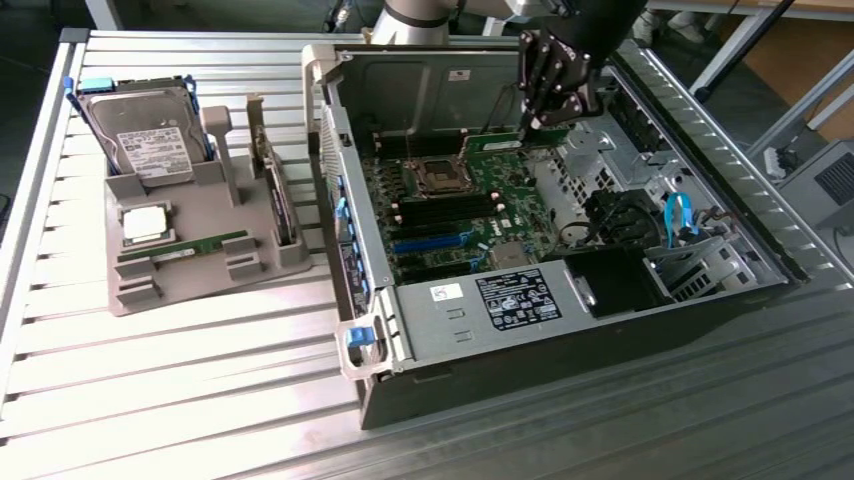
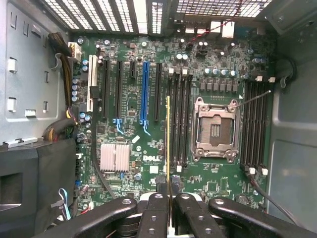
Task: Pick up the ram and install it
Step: 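Insert the ram into the slot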
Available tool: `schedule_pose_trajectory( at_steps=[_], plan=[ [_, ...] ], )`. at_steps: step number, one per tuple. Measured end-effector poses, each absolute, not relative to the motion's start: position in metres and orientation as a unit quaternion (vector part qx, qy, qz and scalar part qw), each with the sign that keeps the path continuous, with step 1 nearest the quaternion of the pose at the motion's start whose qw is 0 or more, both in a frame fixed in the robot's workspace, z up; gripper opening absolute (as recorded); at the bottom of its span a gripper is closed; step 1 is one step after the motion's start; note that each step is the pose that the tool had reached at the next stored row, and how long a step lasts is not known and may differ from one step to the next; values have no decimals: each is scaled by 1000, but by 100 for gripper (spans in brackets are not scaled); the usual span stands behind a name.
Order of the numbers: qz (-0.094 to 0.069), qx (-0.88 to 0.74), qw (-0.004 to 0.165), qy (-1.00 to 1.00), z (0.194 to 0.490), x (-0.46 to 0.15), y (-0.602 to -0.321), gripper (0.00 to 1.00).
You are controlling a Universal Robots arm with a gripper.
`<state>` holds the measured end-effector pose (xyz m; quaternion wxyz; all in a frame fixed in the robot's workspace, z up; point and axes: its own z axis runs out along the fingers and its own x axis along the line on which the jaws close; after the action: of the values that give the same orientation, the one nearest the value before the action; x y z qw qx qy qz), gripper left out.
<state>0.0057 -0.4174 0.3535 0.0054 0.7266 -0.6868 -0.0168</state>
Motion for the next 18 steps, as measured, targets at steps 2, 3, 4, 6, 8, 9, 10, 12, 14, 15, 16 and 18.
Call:
schedule_pose_trajectory(
  at_steps=[2, 3, 4, 6, 8, 9, 10, 12, 14, 15, 16, 18],
  plan=[
    [-17, 727, 5, -687, 353, 5, -417, 11],
    [-17, 727, 5, -687, 352, 5, -417, 11],
    [-17, 727, 5, -687, 352, 5, -416, 11],
    [-17, 727, 5, -687, 352, 5, -416, 11],
    [-17, 727, 5, -687, 351, 4, -416, 11],
    [-17, 727, 5, -687, 351, 4, -416, 11],
    [-17, 727, 5, -687, 351, 4, -416, 11],
    [-17, 727, 5, -687, 350, 4, -415, 11],
    [-17, 727, 5, -687, 350, 3, -415, 11],
    [-17, 727, 5, -687, 349, 3, -414, 11],
    [-17, 727, 5, -687, 349, 3, -414, 11],
    [-17, 727, 5, -687, 349, 3, -414, 11]
  ],
)
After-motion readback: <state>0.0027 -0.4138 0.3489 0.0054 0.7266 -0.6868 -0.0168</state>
